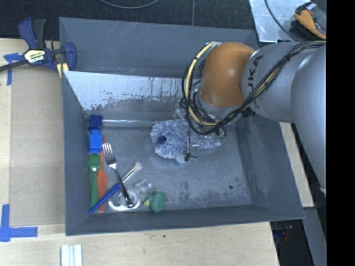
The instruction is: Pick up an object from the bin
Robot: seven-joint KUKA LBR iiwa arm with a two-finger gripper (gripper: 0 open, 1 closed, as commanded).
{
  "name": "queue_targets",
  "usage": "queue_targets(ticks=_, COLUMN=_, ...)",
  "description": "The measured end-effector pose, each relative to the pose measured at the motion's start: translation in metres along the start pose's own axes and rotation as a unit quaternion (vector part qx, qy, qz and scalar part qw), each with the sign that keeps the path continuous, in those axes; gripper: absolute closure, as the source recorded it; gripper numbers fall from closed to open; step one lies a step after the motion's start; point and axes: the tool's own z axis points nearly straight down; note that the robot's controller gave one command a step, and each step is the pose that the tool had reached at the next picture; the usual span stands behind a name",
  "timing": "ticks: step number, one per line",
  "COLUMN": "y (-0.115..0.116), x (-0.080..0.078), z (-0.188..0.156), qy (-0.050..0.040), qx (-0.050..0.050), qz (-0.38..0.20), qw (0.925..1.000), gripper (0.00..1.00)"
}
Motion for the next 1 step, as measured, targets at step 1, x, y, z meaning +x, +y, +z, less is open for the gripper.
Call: queue_targets(ticks=1, y=-0.0089, x=-0.0027, z=-0.0028, qy=-0.0027, qx=-0.002, qz=-0.076, qw=0.9971, gripper=0.00)
